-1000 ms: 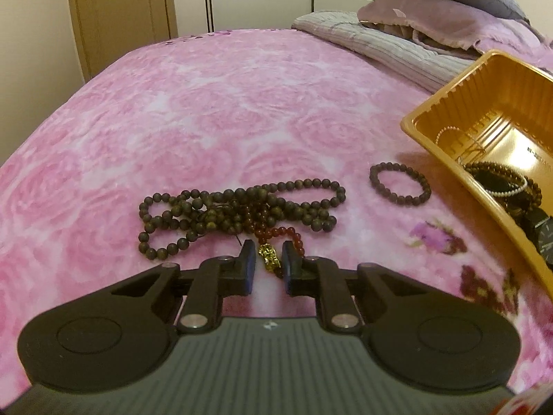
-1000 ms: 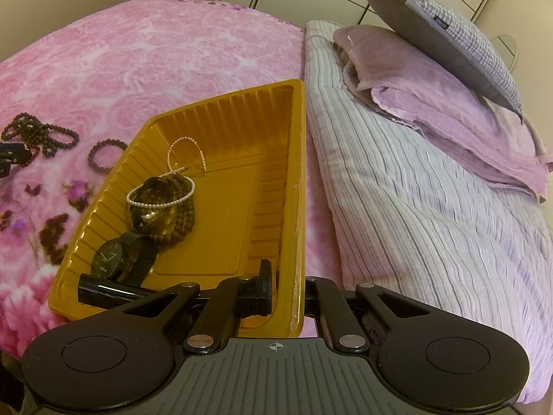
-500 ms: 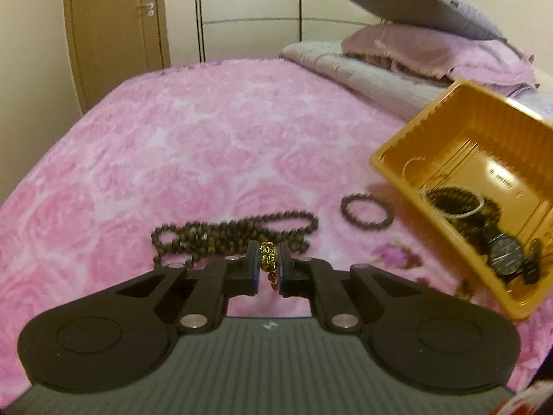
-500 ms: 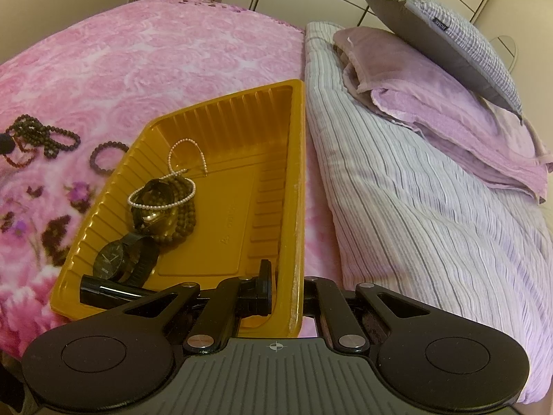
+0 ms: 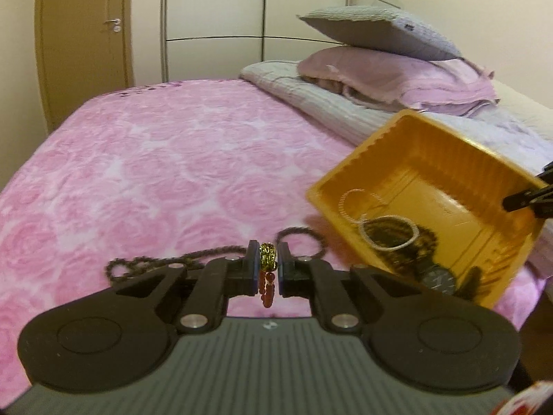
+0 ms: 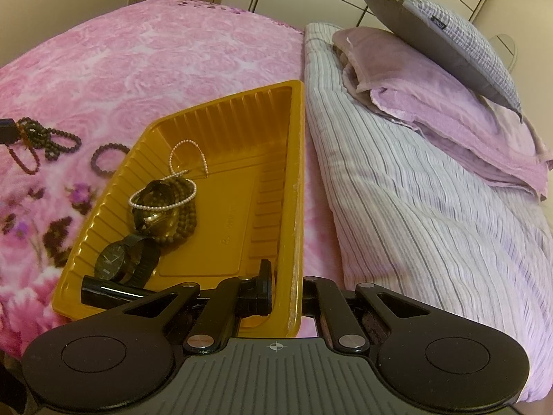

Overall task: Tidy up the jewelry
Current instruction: 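Carry the gold ring into the orange tray and open the left tool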

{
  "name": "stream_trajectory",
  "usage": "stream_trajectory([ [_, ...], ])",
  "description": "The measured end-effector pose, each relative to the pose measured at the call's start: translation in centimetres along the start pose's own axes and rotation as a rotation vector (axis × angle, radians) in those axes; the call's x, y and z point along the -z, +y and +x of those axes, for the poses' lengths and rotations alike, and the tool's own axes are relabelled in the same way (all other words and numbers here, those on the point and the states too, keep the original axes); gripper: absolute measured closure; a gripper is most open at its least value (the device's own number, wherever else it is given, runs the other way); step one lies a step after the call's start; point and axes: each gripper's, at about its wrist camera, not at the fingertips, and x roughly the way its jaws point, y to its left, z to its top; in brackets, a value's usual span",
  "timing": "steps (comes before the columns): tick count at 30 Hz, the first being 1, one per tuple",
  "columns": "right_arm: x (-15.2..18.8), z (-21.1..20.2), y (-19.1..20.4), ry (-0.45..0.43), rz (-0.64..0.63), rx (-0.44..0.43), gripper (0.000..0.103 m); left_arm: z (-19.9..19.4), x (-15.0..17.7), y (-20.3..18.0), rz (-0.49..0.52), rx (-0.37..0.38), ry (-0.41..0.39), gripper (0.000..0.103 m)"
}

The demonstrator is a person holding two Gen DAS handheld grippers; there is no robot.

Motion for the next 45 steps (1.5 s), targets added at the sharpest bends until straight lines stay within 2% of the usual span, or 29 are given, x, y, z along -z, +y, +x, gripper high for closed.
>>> stream_trajectory([
  [12, 0.1, 0.0, 0.0, -0.002, 0.003, -0.003, 0.097, 1.5, -2.2, -6.9, 0.027, 0.268, -0.005, 0.094],
  [19, 0.1, 0.0, -0.1, -0.004, 0.008, -0.007, 0.097, 3.0, -2.9, -10.3, 0.071, 0.358, 0.015, 0.094],
  [31, 0.1, 0.1, -0.4, -0.001, 0.012, -0.013, 0.097, 4.5, -2.2, -12.5, 0.114, 0.397, 0.057, 0.094],
  [45, 0.2, 0.1, -0.4, -0.002, 0.018, -0.017, 0.097, 4.8, -2.3, -13.8, 0.129, 0.431, 0.058, 0.094],
])
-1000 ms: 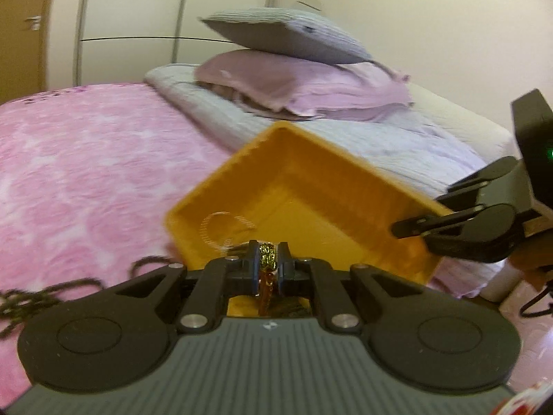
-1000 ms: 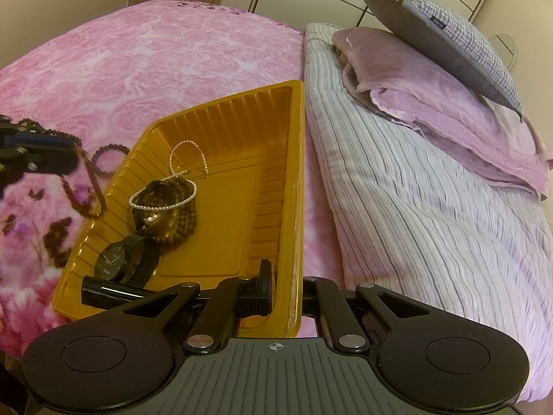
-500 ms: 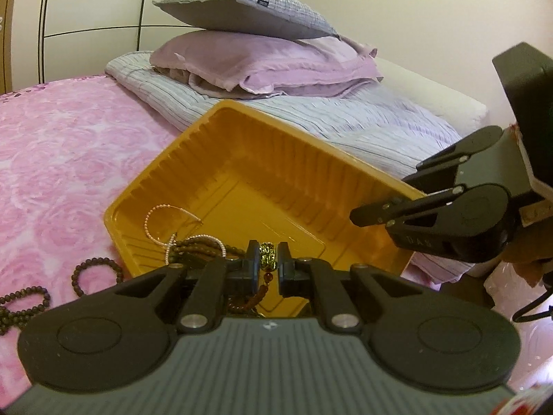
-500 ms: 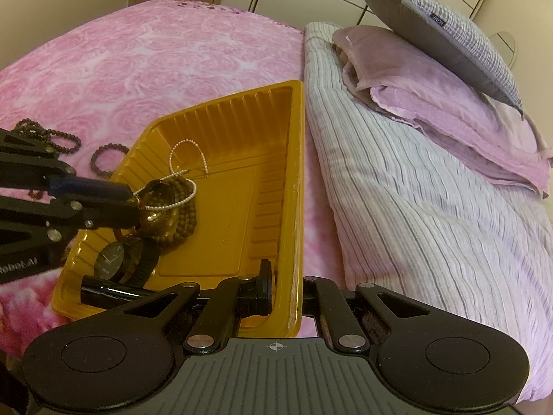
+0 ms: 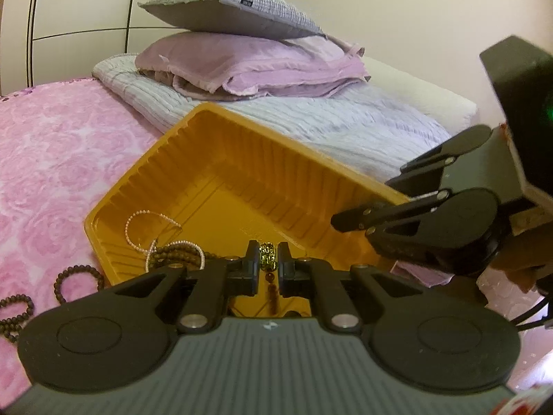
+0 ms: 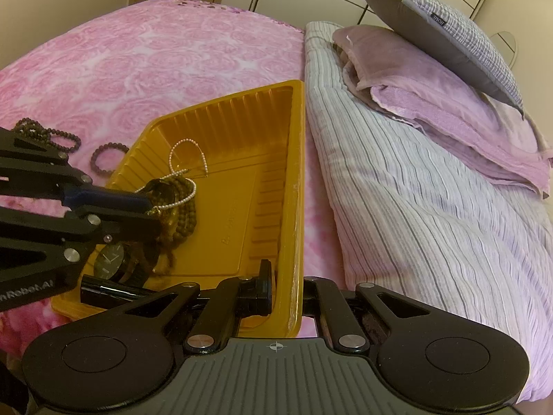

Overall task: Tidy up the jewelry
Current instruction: 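Carry the gold ring into the orange tray and open the left tool, then move the open left tool back toward the dark bead bracelet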

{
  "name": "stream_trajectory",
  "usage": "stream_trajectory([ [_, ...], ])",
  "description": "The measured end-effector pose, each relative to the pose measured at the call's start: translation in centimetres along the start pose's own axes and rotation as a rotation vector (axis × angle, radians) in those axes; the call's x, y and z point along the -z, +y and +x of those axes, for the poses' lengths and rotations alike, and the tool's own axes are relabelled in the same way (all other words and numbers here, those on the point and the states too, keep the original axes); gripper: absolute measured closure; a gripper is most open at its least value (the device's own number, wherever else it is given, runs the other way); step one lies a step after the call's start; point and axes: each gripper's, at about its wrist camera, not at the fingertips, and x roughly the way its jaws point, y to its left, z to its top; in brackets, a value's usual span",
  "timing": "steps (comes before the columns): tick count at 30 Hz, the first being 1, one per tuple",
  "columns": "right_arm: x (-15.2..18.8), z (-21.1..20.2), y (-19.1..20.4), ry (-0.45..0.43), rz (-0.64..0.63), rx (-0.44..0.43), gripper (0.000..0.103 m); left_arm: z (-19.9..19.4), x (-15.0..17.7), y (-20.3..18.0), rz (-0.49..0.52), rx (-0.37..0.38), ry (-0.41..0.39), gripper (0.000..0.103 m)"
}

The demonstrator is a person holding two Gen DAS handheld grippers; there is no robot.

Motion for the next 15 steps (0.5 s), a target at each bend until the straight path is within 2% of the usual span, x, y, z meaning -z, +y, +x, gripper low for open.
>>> stream_trajectory([
  [3, 0.0, 0.0, 0.0, 0.000, 0.000, 0.000, 0.097, 0.3, 0.3, 0.0, -0.004, -0.001, 0.021, 0.093],
  [5, 0.0, 0.0, 0.0, 0.000, 0.000, 0.000, 0.097, 0.3, 0.5, 0.2, -0.016, -0.008, 0.020, 0.082],
  [15, 0.0, 0.0, 0.0, -0.001, 0.002, -0.001, 0.097, -2.1, 2.3, 2.7, -0.066, -0.088, 0.009, 0.082],
])
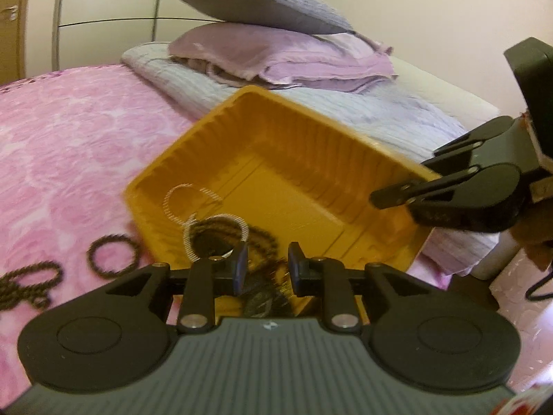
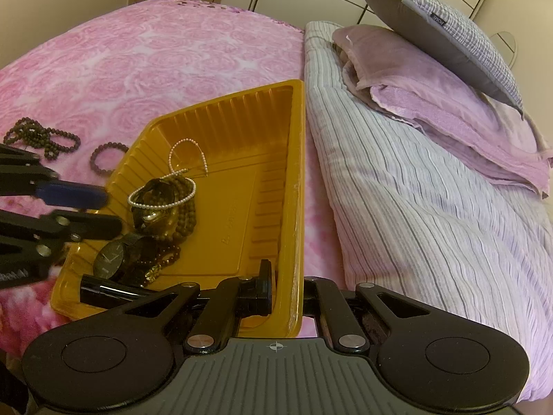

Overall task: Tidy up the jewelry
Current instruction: 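Move the open left tool back toward the dark bead bracelet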

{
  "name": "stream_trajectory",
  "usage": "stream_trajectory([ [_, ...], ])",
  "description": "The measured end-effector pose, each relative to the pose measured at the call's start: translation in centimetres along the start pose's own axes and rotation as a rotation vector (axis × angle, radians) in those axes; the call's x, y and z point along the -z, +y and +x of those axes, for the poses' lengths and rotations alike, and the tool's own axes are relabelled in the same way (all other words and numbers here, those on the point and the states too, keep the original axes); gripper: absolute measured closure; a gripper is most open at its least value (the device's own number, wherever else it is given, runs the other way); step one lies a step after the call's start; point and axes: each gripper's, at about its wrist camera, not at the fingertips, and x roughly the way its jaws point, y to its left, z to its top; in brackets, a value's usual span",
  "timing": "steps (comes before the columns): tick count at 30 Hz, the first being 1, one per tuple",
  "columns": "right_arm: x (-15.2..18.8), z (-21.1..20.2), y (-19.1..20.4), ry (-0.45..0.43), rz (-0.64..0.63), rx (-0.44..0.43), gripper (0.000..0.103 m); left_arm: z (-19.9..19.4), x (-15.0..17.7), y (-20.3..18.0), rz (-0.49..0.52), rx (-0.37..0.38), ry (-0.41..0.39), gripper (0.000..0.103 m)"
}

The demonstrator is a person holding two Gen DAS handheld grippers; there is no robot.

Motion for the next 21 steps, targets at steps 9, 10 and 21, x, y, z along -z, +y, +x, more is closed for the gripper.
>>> stream_trajectory([
  [9, 0.1, 0.0, 0.0, 0.000, -0.002, 0.001, 0.097, -3.1, 3.2, 4.9, -0.049, -0.192, 0.008, 0.079],
  [10, 0.1, 0.0, 0.0, 0.000, -0.003, 0.002, 0.097, -3.3, 3.6, 5.6, -0.063, -0.214, 0.015, 0.079],
  [21, 0.3, 0.3, 0.0, 0.007, -0.002, 0.005, 0.097, -2.2, 4.2, 10.8, -0.164, -0.331, 0.026, 0.078],
])
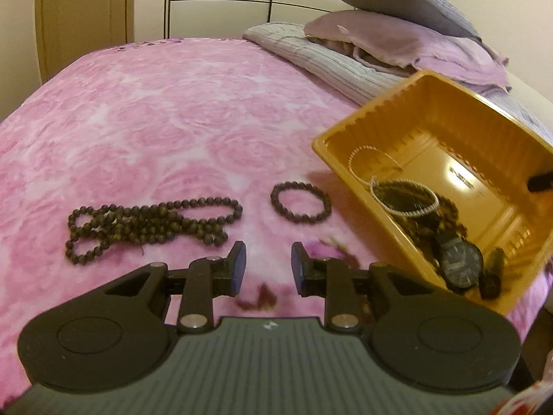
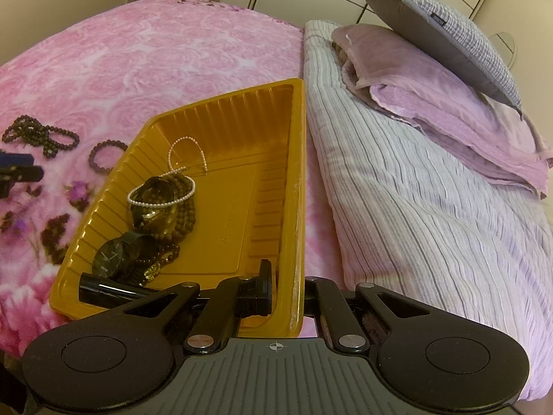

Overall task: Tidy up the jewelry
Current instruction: 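Move the open left tool back toward the dark bead bracelet, then grasp the dark bead bracelet with the left tool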

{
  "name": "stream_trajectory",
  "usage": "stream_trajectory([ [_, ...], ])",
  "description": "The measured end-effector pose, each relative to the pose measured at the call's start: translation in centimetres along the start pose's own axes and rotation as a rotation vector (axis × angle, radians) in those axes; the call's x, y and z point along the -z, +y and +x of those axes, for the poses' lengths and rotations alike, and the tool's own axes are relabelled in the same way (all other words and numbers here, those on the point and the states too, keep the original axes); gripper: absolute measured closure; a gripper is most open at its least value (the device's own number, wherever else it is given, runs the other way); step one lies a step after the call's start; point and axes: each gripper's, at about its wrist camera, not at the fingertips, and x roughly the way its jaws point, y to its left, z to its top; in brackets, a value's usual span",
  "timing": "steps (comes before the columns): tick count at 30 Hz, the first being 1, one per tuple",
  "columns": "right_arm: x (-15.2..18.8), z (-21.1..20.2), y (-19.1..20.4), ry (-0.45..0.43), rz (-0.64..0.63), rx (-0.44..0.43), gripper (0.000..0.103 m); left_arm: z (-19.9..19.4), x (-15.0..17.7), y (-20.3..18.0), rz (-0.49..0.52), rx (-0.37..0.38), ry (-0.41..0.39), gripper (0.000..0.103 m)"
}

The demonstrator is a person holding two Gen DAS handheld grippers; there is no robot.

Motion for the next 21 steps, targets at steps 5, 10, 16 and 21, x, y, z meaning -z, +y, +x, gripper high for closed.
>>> stream_trajectory([
  [5, 0.1, 0.2, -0.1, 0.002, 0.008, -0.003, 0.097, 2.3, -1.4, -0.3, -0.030, 0.008, -0.008, 0.078],
  [10, 0.5, 0.1, -0.3, 0.008, 0.029, -0.002, 0.098, 5.0, -2.7, -0.8, -0.044, 0.011, 0.012, 0.078],
  [16, 0.3, 0.1, -0.3, 0.014, 0.031, -0.006, 0.098, 7.9, -3.6, -1.0, -0.053, -0.003, 0.058, 0.078],
  [21, 0.2, 0.3, -0.3, 0.019, 0.031, -0.004, 0.098, 9.1, -3.7, -1.2, -0.020, -0.028, 0.087, 0.089],
])
